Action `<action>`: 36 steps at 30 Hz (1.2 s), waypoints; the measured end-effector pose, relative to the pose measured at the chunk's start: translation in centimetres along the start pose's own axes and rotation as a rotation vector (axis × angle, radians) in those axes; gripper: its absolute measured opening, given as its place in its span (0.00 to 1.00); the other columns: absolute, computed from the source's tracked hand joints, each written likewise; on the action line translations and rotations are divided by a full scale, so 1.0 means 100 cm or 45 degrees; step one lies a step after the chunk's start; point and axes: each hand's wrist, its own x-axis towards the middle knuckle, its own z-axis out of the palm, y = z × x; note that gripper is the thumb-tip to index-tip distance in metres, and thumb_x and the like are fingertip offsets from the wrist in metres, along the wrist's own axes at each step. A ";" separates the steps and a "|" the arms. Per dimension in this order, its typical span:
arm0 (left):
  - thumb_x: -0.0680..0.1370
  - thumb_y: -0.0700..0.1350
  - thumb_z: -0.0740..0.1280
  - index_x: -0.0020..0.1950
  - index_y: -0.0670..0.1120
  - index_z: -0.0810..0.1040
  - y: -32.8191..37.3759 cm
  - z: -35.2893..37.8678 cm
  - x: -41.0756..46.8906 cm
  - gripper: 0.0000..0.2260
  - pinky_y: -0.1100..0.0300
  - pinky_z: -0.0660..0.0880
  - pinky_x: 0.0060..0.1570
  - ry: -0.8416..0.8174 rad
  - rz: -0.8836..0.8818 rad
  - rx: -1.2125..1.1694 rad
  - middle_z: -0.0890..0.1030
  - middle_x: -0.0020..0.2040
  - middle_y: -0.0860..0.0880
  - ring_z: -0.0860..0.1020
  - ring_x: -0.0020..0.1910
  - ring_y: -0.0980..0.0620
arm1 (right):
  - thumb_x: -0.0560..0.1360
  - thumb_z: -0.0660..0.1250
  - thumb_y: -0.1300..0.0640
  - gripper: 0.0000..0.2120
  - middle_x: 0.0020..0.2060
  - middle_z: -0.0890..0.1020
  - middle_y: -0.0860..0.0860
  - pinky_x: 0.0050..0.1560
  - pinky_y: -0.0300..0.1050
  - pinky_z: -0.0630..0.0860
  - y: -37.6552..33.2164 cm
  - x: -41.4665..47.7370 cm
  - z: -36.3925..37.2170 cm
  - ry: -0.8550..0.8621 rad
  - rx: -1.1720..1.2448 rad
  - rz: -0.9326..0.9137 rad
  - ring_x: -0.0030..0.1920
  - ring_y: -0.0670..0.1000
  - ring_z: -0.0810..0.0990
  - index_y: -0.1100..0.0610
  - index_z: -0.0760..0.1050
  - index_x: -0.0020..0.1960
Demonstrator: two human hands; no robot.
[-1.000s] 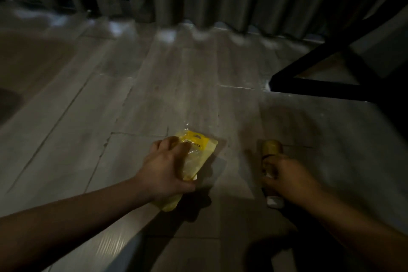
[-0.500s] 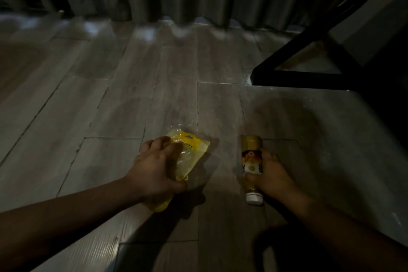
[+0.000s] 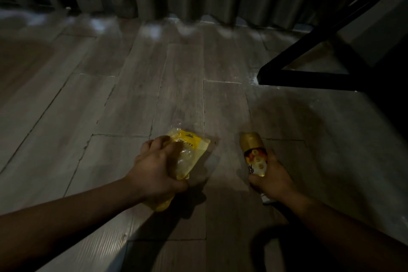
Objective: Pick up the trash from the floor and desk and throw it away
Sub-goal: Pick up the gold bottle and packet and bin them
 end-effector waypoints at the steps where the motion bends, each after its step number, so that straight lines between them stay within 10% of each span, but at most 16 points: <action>1: 0.57 0.68 0.69 0.74 0.57 0.58 -0.001 -0.002 -0.001 0.48 0.48 0.64 0.68 0.010 -0.002 -0.007 0.55 0.74 0.52 0.54 0.72 0.44 | 0.62 0.76 0.52 0.38 0.52 0.78 0.55 0.46 0.45 0.75 -0.003 0.000 -0.001 0.011 0.027 -0.006 0.48 0.55 0.78 0.53 0.62 0.68; 17: 0.59 0.64 0.73 0.73 0.57 0.61 -0.009 -0.140 0.036 0.45 0.51 0.64 0.66 0.228 -0.141 -0.152 0.58 0.73 0.51 0.56 0.71 0.44 | 0.67 0.74 0.56 0.31 0.43 0.75 0.44 0.31 0.32 0.65 -0.148 0.010 -0.065 0.043 0.164 -0.179 0.39 0.40 0.72 0.50 0.67 0.67; 24: 0.51 0.69 0.62 0.70 0.58 0.65 0.066 -0.304 0.013 0.47 0.56 0.65 0.63 0.353 -0.202 -0.212 0.64 0.69 0.51 0.63 0.67 0.45 | 0.64 0.75 0.54 0.31 0.46 0.75 0.47 0.40 0.39 0.68 -0.283 -0.036 -0.170 0.032 0.150 -0.194 0.44 0.48 0.74 0.52 0.69 0.65; 36: 0.61 0.60 0.75 0.72 0.55 0.64 0.243 -0.650 -0.098 0.42 0.55 0.65 0.64 0.493 -0.157 -0.211 0.63 0.71 0.51 0.62 0.69 0.46 | 0.65 0.72 0.47 0.34 0.53 0.77 0.50 0.48 0.43 0.74 -0.523 -0.189 -0.426 0.049 0.164 -0.242 0.50 0.51 0.76 0.49 0.65 0.69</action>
